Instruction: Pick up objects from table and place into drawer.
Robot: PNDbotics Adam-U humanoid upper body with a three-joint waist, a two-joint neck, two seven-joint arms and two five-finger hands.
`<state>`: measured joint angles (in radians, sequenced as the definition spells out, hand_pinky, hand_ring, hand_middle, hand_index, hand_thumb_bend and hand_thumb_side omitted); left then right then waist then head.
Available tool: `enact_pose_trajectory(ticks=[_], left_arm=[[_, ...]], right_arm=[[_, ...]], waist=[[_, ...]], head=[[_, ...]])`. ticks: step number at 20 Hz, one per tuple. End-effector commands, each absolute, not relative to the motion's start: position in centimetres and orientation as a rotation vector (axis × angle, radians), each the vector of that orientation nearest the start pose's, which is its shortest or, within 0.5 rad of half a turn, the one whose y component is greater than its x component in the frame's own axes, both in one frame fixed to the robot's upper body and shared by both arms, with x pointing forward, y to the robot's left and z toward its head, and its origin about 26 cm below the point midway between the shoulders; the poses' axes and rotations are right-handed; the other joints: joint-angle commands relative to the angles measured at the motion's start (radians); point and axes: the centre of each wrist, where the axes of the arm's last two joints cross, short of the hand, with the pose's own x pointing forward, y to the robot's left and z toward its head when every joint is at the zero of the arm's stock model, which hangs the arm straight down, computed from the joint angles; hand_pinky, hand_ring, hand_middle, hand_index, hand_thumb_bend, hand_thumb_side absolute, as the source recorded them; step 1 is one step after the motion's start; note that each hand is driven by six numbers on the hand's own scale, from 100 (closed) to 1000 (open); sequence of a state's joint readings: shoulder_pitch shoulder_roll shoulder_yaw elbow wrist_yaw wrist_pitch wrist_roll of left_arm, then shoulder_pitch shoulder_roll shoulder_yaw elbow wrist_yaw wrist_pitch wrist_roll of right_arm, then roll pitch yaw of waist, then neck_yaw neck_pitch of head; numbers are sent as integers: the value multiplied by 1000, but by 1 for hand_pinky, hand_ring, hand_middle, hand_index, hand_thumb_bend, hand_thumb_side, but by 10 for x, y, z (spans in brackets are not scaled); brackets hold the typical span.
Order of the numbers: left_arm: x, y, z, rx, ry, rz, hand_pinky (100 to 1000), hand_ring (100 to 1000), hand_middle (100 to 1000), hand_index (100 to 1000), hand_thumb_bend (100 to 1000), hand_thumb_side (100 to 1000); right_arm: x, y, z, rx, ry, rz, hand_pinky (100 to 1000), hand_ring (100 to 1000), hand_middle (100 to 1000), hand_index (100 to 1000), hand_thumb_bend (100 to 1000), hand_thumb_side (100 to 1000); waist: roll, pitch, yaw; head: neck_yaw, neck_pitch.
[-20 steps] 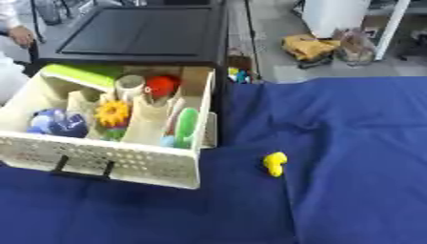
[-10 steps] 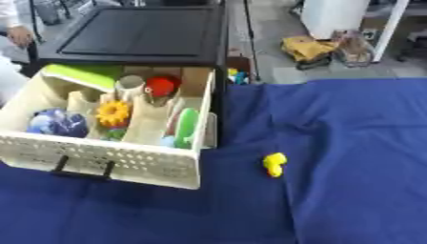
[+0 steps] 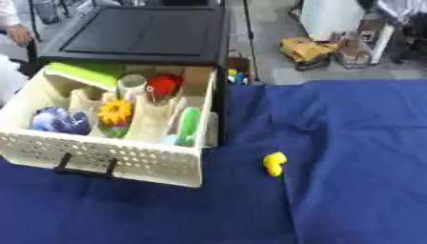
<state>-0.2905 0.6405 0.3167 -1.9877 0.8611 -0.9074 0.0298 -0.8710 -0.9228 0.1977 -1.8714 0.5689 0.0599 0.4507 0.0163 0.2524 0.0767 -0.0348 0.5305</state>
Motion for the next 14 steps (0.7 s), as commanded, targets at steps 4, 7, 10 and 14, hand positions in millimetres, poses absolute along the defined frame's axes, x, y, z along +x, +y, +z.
enact_pose_trajectory(ticks=[4,7,10,14], left_arm=[[273,371,285,328,2988,-126,385,489,522,684,116,1000],[273,371,285,331,2989,-120,385,489,521,684,117,1000],[273,371,285,334,2989,-119,385,490,522,684,117,1000],[273,371,285,337,2988,-118,385,490,522,684,117,1000]], right_arm=[[329,-271,387,1658,2106,-2432,847,852,630,920,422,740],[339,-271,383,1648,2026,-2560,848,863,652,929,429,696],[346,-271,380,1643,1951,-2669,842,873,680,935,460,632],[351,-272,375,1606,1915,-2763,832,855,663,913,450,567]], waist=[[0,-20,1],[1,-21,1],[0,-20,1],[0,-19,0]], head=[[-7,7],[-8,10],[-10,11],[-9,11]])
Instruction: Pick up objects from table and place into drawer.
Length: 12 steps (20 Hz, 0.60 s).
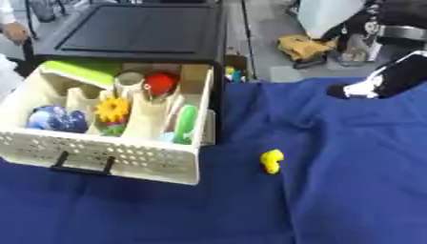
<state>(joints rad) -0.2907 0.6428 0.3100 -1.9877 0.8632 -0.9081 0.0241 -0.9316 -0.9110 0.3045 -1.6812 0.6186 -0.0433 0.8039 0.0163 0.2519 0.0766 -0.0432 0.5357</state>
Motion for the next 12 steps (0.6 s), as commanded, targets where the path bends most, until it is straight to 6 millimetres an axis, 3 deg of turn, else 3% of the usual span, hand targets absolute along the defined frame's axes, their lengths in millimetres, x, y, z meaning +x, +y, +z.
enact_pose_trajectory(ticks=[1,12], left_arm=[[273,371,285,338,2988,-117,385,490,522,684,117,1000],[274,369,284,350,2988,-116,385,490,522,685,117,1000]], right_arm=[[351,-272,373,-1086,-1316,1899,827,848,656,909,447,558],[354,-266,360,-998,-1251,1923,777,806,537,911,443,510]], waist=[[-1,-18,0],[-1,-17,4]], head=[[0,6],[-1,4]])
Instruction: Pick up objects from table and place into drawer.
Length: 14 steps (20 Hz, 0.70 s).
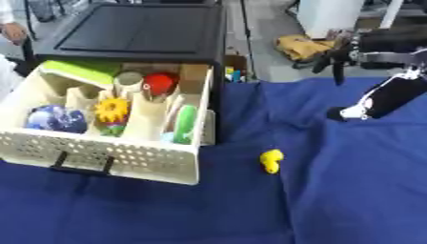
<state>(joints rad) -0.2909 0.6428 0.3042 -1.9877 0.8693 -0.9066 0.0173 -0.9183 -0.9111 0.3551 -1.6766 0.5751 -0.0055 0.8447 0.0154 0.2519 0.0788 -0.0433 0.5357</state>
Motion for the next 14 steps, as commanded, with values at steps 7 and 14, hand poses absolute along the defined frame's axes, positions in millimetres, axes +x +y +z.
enact_pose_trajectory(ticks=[7,14], left_arm=[[275,368,284,357,2987,-115,385,490,523,685,118,1000],[275,368,284,361,2987,-115,385,490,523,685,118,1000]], right_arm=[[359,-257,352,-960,-1212,1955,768,790,518,895,458,500],[368,-247,343,-934,-1205,1967,741,752,499,867,488,475]], waist=[[0,-16,4],[1,-13,6]], head=[[-3,2],[-5,0]])
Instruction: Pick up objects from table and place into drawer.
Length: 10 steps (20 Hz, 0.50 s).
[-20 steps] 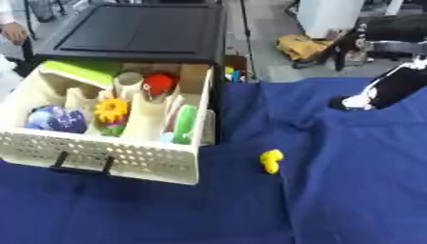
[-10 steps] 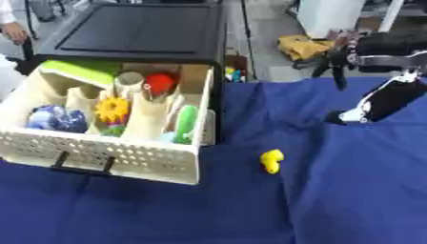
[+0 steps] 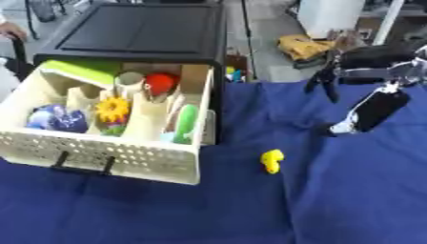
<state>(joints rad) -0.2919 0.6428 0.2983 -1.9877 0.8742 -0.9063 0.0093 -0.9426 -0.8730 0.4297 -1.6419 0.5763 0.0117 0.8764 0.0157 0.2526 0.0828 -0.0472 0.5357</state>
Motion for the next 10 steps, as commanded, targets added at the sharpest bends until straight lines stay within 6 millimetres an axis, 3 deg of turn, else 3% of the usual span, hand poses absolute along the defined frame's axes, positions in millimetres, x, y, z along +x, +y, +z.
enact_pose_trajectory(ticks=[1,2,10], left_arm=[[275,368,284,362,2986,-115,385,490,523,685,118,1000],[275,368,284,363,2986,-115,385,490,523,685,118,1000],[275,367,283,369,2985,-114,384,489,522,685,118,1000]], right_arm=[[369,-245,341,-929,-1206,1969,742,751,512,866,494,469],[371,-243,340,-925,-1206,1970,742,749,554,865,503,459],[379,-231,330,-863,-1209,1989,729,730,629,842,517,439]], waist=[[0,-14,3],[1,-14,3],[-1,-11,5]], head=[[-2,0],[-2,-1],[-4,-4]])
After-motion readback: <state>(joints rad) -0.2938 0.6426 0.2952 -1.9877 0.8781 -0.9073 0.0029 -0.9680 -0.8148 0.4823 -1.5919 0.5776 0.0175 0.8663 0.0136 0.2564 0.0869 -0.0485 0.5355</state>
